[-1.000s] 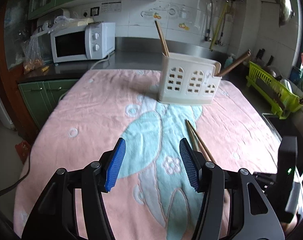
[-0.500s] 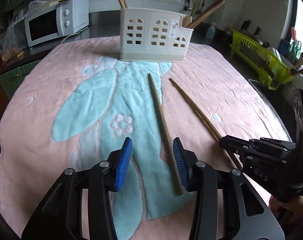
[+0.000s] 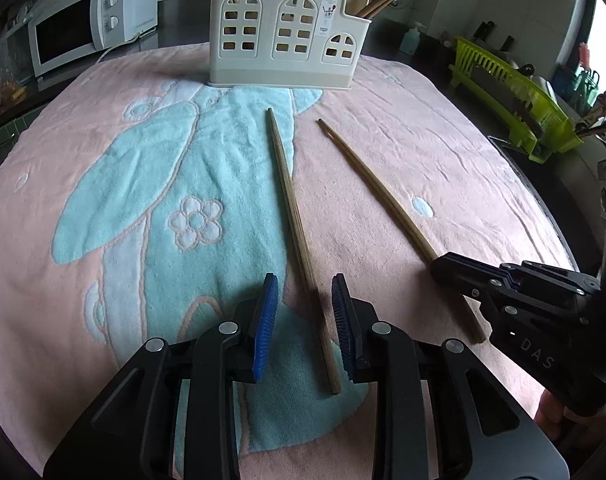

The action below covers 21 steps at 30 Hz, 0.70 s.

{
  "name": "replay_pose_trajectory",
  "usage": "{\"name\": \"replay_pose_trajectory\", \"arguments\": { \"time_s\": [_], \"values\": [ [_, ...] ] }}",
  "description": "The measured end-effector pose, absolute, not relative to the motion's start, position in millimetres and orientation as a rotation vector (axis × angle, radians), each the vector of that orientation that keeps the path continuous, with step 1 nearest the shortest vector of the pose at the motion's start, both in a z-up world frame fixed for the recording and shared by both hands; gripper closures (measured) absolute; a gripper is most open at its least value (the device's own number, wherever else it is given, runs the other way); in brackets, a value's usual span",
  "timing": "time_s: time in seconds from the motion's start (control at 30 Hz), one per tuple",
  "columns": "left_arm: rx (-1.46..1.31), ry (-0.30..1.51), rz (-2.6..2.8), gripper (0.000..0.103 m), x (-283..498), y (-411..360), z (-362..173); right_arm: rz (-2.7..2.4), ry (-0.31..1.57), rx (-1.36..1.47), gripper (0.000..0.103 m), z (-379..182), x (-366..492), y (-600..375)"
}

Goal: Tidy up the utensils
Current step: 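Close the left tool on a chopstick while the right tool grasps the other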

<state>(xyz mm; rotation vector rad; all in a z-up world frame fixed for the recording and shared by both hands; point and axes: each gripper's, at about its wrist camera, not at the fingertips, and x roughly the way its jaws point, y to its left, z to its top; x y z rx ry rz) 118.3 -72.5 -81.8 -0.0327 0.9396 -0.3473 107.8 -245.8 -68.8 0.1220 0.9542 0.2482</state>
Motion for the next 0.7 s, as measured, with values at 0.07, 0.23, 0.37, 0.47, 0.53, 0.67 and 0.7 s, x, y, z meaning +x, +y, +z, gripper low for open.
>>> {"name": "replay_pose_trajectory", "arguments": {
  "time_s": [0.07, 0.23, 0.37, 0.47, 0.53, 0.67, 0.7],
  "values": [
    [-0.036, 0.940, -0.345, 0.079, 119.0, -72.4, -82.0, 0.248, 0.955, 0.118, 0.095, -68.8, 107.3, -244.9],
    [0.001, 0.928, -0.325, 0.082, 116.7, -77.0, -82.0, 0.240, 0.950, 0.109, 0.095, -68.8, 106.5, -242.8],
    [0.041, 0.924, -0.307, 0.084, 115.9, -82.8, -81.2, 0.237, 0.947, 0.094, 0.095, -68.7, 106.1, -240.8],
    [0.034, 0.929, -0.301, 0.093, 118.6, -78.3, -80.5, 0.238, 0.945, 0.096, 0.096, -69.2, 106.2, -241.7],
    [0.033, 0.930, -0.301, 0.095, 119.3, -76.6, -81.0, 0.238, 0.946, 0.097, 0.096, -69.2, 106.1, -241.7],
    [0.022, 0.938, -0.311, 0.095, 120.2, -74.4, -81.7, 0.239, 0.946, 0.104, 0.096, -69.5, 106.0, -242.4],
    [0.023, 0.941, -0.311, 0.095, 120.8, -74.5, -81.8, 0.240, 0.946, 0.106, 0.096, -69.5, 106.1, -242.7]
  ]
}}
